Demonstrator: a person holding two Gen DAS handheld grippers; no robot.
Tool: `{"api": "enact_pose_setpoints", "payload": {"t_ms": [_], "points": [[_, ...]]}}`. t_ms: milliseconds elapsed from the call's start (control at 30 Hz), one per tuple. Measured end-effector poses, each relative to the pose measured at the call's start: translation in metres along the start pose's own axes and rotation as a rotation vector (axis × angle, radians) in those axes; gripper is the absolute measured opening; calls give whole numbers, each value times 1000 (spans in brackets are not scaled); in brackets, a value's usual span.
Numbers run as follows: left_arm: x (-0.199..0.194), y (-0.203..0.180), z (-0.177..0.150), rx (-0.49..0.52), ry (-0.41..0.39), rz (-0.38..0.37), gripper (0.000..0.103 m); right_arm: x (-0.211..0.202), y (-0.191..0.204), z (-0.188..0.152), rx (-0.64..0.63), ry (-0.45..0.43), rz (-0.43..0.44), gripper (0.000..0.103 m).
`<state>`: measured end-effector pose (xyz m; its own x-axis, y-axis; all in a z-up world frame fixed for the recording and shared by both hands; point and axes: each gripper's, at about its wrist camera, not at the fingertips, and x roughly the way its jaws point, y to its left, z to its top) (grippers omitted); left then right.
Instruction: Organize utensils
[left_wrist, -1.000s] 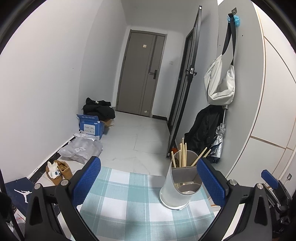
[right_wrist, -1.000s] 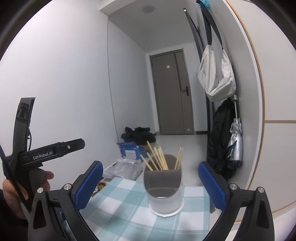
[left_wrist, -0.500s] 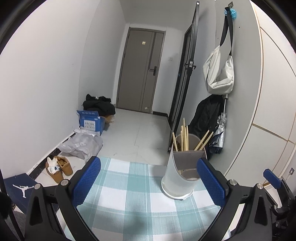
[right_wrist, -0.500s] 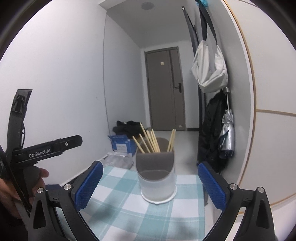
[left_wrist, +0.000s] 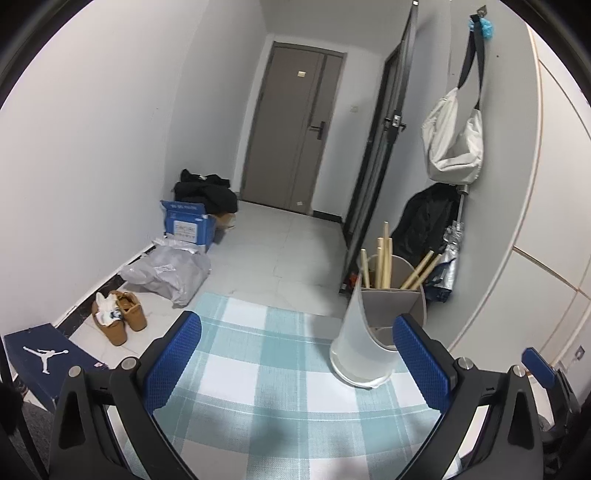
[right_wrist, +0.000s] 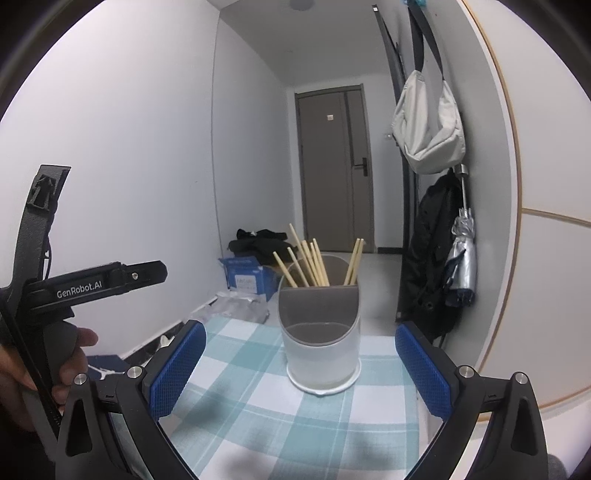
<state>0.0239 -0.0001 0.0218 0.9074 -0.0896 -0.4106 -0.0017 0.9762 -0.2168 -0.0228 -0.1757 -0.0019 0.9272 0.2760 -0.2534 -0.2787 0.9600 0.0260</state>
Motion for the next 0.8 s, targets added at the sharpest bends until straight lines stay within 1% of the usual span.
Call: {"api": "enact_pose_setpoints", "payload": {"t_ms": [233,367,800], "points": [[2,0,-1,1,14,3,102,0,-4,0,24,-1,-4,103],[1,1,-1,-4,11,-5,102,-1,-4,0,21,1,-4,103],[3,4,-1,-22,37,-3,102,-3,-3,-1,28,0,-8,103]]}}
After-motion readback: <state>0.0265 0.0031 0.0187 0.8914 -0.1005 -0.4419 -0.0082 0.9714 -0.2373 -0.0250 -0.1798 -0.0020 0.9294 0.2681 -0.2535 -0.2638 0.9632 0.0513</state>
